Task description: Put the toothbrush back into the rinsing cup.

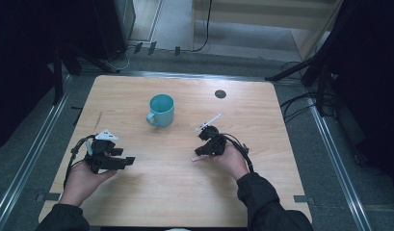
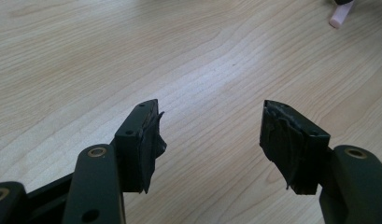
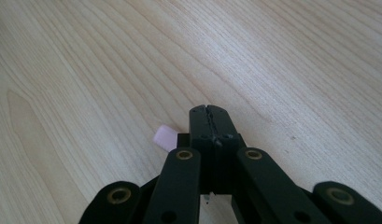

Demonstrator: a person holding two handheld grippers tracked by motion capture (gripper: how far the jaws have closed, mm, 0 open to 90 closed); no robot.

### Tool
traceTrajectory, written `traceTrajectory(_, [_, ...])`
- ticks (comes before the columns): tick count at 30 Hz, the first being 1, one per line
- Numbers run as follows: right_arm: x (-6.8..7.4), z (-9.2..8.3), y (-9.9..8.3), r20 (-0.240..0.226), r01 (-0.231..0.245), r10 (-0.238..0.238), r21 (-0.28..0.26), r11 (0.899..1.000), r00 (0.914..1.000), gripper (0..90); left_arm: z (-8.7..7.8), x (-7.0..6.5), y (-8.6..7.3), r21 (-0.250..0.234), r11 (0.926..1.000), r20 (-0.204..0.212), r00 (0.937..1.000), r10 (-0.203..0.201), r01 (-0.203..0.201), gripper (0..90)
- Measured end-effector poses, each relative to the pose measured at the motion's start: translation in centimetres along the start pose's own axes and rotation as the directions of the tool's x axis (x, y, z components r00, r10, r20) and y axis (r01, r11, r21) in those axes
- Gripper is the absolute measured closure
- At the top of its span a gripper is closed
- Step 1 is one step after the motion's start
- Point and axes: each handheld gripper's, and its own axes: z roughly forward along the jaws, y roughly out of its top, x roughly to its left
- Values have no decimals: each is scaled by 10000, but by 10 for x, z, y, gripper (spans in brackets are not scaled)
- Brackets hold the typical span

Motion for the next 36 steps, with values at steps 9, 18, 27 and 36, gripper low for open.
traceTrajectory(9, [0,2,-1,13,14,-14,192,9998,10000,900,0,0,0,12,10000,15,10000,36,-36,381])
traceTrajectory(18, [-2,0,-9,-68,-141,142,203,9997,9999,900,4,-2,4,80,9999,109,9998,136,-137,379])
traceTrajectory(27, [-1,-6,-19,21,-275,274,340,9990,9996,900,9,-3,11,94,9995,281,9991,309,-312,379])
traceTrajectory(36, [-2,-12,-32,-41,-433,435,415,9982,9990,900,15,-6,19,135,9986,425,9979,497,-503,379])
